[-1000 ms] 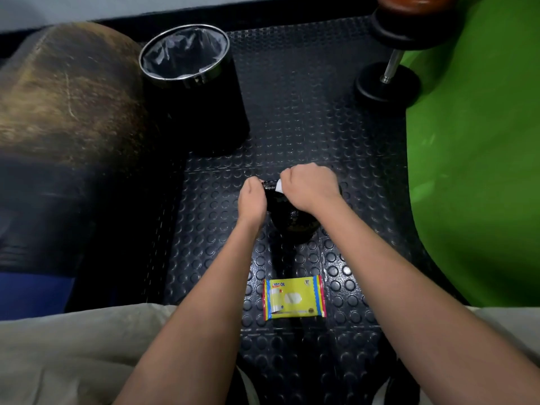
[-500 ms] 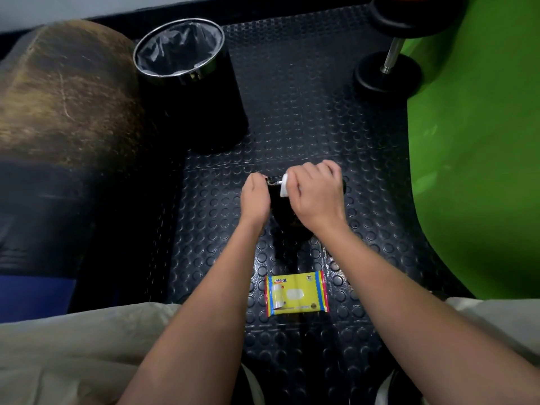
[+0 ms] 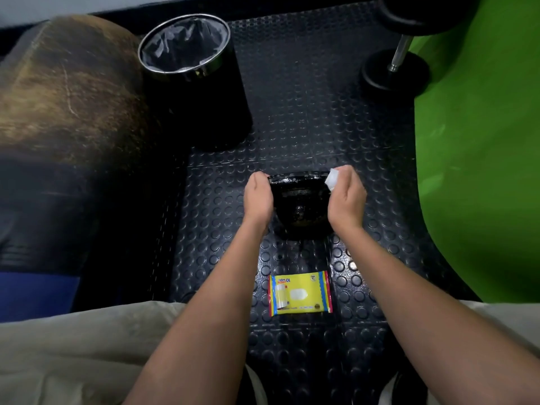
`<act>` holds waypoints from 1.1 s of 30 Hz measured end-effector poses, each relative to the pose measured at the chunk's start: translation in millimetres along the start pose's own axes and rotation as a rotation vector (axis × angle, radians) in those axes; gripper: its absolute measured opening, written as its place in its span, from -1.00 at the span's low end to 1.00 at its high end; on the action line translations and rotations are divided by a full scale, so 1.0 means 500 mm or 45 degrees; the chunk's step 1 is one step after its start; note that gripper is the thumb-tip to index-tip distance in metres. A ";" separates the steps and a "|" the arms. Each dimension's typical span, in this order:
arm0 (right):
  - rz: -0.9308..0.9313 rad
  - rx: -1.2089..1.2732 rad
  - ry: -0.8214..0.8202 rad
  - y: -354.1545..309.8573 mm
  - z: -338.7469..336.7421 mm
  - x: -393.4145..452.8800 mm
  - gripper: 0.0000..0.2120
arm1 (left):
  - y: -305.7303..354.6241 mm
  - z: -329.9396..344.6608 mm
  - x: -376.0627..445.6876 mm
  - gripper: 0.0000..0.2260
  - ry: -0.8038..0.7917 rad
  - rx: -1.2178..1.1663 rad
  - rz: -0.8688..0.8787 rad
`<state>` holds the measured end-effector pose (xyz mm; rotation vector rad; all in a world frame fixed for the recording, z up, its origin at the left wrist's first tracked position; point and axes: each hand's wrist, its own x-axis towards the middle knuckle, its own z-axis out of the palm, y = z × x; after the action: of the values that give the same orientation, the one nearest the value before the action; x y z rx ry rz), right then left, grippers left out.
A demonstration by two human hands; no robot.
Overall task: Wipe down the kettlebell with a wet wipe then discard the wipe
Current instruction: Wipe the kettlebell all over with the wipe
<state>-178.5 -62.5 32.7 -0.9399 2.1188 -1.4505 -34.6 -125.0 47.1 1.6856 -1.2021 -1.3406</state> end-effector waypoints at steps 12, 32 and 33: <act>0.459 0.070 -0.123 -0.059 0.000 0.027 -0.66 | 0.006 -0.001 0.011 -0.78 0.053 -0.034 -0.093; -0.843 -0.684 -0.048 -0.024 0.004 0.012 -0.65 | 0.011 0.005 -0.022 -0.81 0.009 0.018 0.015; -0.771 -0.629 -0.055 -0.015 -0.005 0.016 -0.65 | 0.012 0.007 -0.023 -0.82 0.003 0.010 0.007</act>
<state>-183.2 -68.6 41.0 -1.9069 2.3179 -1.1223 -40.0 -116.2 55.9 1.6877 -1.2109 -1.3317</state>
